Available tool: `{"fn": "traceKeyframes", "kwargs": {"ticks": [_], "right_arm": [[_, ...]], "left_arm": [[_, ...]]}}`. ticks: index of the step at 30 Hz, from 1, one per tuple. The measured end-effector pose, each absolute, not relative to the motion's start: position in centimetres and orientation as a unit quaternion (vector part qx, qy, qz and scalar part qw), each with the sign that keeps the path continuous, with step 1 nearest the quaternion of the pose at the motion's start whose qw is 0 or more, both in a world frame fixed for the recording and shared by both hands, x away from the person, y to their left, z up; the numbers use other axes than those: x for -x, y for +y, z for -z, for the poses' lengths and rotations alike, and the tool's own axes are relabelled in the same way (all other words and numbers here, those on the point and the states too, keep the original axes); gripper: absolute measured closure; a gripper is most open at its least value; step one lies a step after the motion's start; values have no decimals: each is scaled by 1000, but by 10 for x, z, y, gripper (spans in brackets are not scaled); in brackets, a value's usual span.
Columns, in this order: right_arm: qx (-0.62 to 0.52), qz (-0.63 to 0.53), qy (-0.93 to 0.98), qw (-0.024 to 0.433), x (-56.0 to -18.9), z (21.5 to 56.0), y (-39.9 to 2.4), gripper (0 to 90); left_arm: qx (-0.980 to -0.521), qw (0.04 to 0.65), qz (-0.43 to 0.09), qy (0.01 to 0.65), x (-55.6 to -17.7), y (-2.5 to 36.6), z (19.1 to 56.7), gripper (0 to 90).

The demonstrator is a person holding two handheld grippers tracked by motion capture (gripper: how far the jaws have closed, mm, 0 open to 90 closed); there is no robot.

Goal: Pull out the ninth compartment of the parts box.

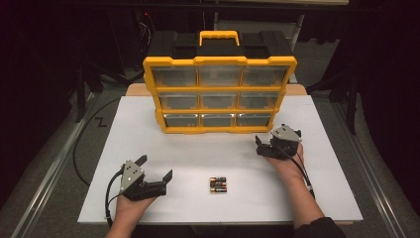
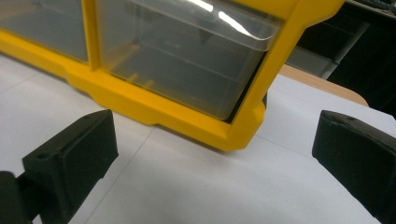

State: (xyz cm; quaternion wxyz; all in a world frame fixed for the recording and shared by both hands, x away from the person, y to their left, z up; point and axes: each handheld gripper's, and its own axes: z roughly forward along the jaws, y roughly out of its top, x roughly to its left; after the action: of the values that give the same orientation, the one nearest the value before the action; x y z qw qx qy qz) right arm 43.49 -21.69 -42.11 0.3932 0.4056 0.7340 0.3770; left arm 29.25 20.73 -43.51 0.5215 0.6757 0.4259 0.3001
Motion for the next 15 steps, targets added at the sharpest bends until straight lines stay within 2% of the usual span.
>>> {"fn": "traceKeyframes", "kwargs": {"ticks": [15], "right_arm": [[-341, -318, 782, 413, -419, 426, -216, 13]], "left_arm": [[-694, 507, -307, 409, -292, 204, 437, 1]]}}
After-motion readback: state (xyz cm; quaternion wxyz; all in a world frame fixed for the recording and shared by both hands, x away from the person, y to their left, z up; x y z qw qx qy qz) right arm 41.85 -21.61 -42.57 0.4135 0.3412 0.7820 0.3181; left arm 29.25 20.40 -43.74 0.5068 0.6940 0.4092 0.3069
